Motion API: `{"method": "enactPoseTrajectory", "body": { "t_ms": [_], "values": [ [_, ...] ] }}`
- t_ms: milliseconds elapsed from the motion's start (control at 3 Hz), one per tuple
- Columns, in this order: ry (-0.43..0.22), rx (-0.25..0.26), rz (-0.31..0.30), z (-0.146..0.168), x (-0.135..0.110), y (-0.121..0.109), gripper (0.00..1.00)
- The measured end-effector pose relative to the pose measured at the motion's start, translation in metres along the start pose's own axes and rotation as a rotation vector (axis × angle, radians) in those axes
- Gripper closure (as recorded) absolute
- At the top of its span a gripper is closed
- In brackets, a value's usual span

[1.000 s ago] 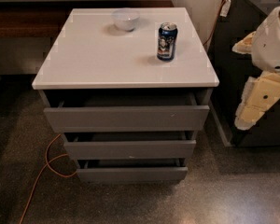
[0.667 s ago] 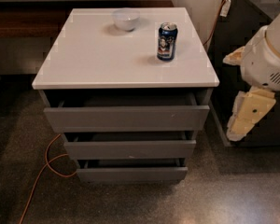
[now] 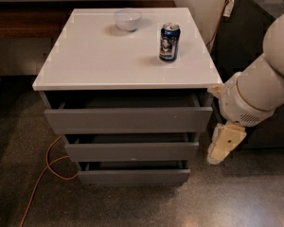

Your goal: Open middle drawer

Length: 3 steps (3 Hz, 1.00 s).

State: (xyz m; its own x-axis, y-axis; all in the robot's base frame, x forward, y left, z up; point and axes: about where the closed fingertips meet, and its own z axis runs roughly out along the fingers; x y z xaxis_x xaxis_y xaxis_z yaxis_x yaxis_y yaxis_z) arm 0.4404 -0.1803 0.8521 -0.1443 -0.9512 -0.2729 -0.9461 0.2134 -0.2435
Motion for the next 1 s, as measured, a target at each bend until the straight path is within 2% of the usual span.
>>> {"method": "enactPoseTrajectory", "body": {
  "t_ms": [333, 667, 1000],
  "values": [
    [-0.001, 0.004, 0.000, 0.004, 0.000, 0.001, 0.00],
    [-0.028, -0.031, -0.018, 0.014, 0.000, 0.005, 0.00],
    [-0.096, -0.084, -0.018, 0.047, -0.006, 0.021, 0.00]
  ]
}}
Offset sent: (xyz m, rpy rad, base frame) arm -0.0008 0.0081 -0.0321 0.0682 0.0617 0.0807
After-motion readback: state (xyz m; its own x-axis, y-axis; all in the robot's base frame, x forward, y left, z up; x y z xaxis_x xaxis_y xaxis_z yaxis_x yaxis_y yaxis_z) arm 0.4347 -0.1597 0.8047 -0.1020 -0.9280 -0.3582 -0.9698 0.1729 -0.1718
